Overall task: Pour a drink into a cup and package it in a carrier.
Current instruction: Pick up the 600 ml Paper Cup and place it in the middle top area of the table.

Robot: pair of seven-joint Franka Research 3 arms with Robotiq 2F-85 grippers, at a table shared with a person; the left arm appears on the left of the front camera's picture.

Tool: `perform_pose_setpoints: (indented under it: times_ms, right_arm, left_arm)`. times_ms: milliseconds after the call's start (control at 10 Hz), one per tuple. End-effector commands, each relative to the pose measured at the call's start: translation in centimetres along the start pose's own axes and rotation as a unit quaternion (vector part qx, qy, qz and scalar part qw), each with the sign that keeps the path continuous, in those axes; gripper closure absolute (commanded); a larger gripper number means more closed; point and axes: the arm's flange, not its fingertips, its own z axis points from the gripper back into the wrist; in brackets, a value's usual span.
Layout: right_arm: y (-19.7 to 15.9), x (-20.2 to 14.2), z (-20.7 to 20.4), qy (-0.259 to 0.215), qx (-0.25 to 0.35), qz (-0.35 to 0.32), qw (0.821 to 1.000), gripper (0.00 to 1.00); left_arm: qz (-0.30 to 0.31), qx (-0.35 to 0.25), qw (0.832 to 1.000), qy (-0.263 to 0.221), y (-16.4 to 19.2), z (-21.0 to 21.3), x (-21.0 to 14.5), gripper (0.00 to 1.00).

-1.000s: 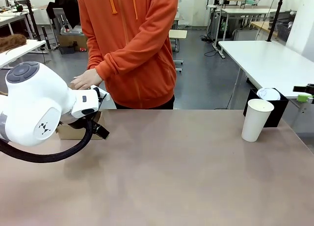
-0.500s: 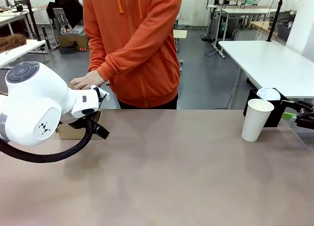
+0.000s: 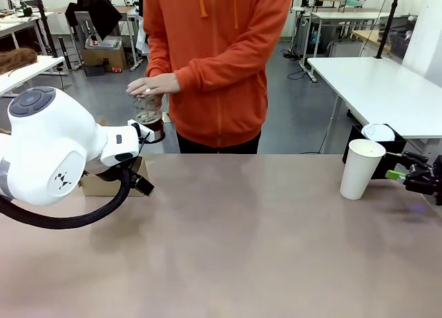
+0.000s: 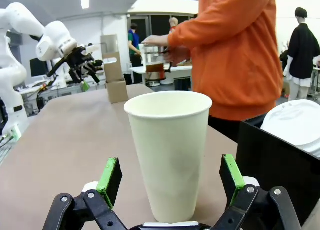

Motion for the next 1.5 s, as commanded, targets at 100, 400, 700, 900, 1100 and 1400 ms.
perform_pose_setpoints:
  times_ms: [100,400,700,900,1100,1400]
  right_arm:
    - [0.3,-0.9,-2.2,-0.003,-0.015,0.007,1.0,0.0]
    - [0.3,-1.3,-3.6,0.004,-0.01,0.003,1.0,0.0]
    - [0.0,-1.8,-4.9,0.011,-0.005,-0.006,1.0,0.0]
    - [0.0,-1.9,-5.8,0.012,0.001,-0.01,1.0,0.0]
    - [-0.2,-2.0,-6.5,0.015,0.004,-0.016,1.0,0.0]
    - [-0.4,-2.2,-7.6,0.021,0.013,-0.023,0.999,0.0]
  left_arm:
    - [0.0,0.0,1.0,0.0,0.0,0.0,0.0,0.0]
    - [0.0,0.0,1.0,0.0,0.0,0.0,0.0,0.0]
    - [0.0,0.0,1.0,0.0,0.0,0.0,0.0,0.0]
    - [0.0,0.0,1.0,0.0,0.0,0.0,0.0,0.0]
    - [0.0,0.0,1.0,0.0,0.0,0.0,0.0,0.0]
    - [0.0,0.0,1.0,0.0,0.0,0.0,0.0,0.0]
